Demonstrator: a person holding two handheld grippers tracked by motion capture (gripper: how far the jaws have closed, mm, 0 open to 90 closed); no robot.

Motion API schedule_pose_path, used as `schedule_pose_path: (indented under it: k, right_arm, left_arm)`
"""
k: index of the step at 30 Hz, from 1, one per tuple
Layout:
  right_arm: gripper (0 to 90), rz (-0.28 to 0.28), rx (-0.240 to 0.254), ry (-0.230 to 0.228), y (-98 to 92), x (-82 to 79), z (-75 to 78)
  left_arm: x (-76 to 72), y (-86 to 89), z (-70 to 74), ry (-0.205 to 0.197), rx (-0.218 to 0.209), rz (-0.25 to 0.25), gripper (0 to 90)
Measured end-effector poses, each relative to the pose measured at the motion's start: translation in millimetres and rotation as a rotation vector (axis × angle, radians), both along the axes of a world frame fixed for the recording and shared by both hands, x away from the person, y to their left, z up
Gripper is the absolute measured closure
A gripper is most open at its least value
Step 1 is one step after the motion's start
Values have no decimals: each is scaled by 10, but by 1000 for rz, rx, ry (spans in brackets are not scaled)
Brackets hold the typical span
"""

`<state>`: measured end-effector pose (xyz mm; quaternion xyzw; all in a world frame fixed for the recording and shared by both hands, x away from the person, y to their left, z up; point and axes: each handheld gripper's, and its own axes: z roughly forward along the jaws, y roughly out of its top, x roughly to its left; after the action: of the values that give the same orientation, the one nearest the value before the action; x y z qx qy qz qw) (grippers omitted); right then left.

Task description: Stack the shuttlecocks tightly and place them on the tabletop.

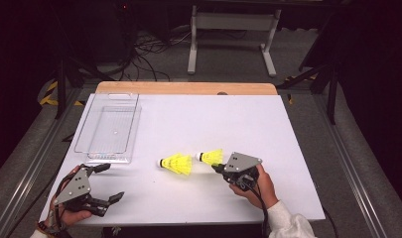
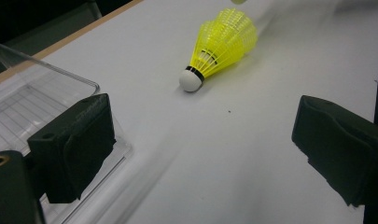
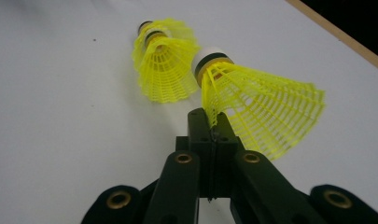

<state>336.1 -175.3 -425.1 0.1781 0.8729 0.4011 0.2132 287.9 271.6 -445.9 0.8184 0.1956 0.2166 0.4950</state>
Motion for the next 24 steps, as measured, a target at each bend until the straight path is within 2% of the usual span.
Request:
schedule_pose_path:
  k: [8,16,24]
  right_arm:
    - [900,33,-31,22,116,-6,-105]
    - [900,43,-39,49,194,31,-189]
    - [900,51,-54,55,310,74,-255]
  left_arm:
    - [-5,-5,2,-1,3,-4,67]
    - [1,-13,-6,3,7,-7,67]
    - [5,-17,-8,3,7,-8,67]
